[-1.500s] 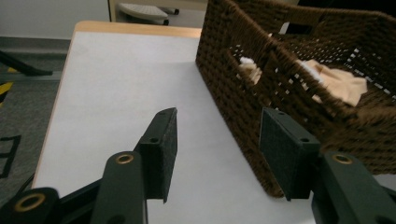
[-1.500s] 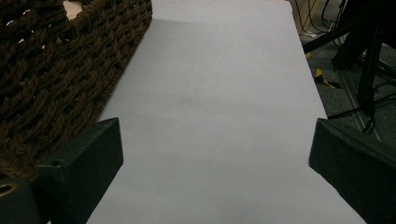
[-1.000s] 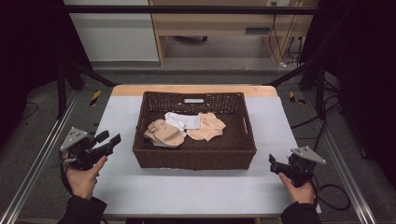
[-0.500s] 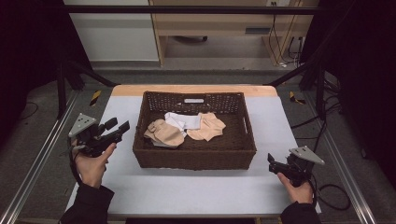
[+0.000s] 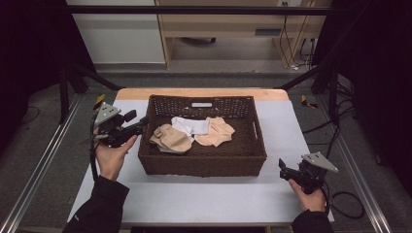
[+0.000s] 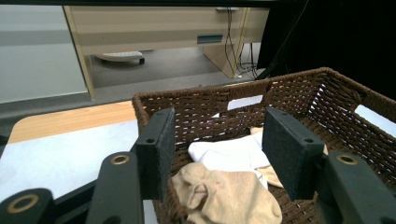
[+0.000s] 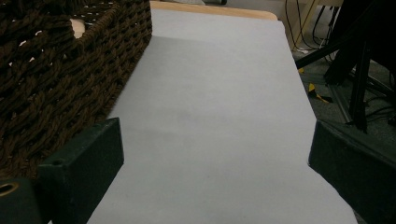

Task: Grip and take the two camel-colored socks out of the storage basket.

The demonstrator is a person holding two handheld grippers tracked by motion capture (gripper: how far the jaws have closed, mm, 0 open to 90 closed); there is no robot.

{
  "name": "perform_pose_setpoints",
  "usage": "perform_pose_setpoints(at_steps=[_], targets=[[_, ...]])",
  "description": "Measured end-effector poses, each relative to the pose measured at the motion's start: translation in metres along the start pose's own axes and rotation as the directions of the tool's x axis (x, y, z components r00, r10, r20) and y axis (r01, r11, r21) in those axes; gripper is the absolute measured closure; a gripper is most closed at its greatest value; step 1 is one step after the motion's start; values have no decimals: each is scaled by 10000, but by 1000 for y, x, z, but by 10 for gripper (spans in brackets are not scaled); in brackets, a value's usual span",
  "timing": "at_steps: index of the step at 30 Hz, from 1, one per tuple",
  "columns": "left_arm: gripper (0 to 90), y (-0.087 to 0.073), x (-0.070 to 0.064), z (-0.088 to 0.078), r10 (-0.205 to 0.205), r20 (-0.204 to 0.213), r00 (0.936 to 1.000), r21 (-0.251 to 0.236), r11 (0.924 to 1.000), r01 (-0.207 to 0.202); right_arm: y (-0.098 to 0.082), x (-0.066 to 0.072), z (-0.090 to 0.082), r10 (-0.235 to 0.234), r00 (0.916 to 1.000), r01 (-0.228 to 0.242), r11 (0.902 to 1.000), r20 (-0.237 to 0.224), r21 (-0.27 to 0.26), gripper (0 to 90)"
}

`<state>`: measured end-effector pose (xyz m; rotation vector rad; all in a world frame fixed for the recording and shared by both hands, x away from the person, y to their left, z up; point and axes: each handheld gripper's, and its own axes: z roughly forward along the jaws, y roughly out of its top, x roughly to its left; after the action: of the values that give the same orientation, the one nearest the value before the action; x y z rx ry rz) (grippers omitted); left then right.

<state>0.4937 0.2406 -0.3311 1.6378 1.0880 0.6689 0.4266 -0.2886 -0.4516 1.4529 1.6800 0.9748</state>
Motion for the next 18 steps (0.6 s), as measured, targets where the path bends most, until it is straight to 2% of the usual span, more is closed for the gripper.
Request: perform_pose_setpoints(at_steps=[6,12,14,17,18], targets=[[443,8,-6,14,53,134,9999,74,10000,-54,0,0,0,-7,10000,7,10000,13,-36,35],[444,16,-17,36,221,228,9995,329,9992,-229,-1,-1,1,2,10000,-2,10000,34,14,35],[446,18,-24,48,481,232,9986,227,9986,-486,-1,-1,0,-15,10000,15,10000,32,-27,34],[445,17,-28,56,520,398,9979,82,9986,-523,-1,-1,1,-26,10000,26,10000,41,-29,34],[445,16,-31,64,677,430,9968,140,9976,-684,-1,-2,1,-12,10000,12,10000,23,8,35]])
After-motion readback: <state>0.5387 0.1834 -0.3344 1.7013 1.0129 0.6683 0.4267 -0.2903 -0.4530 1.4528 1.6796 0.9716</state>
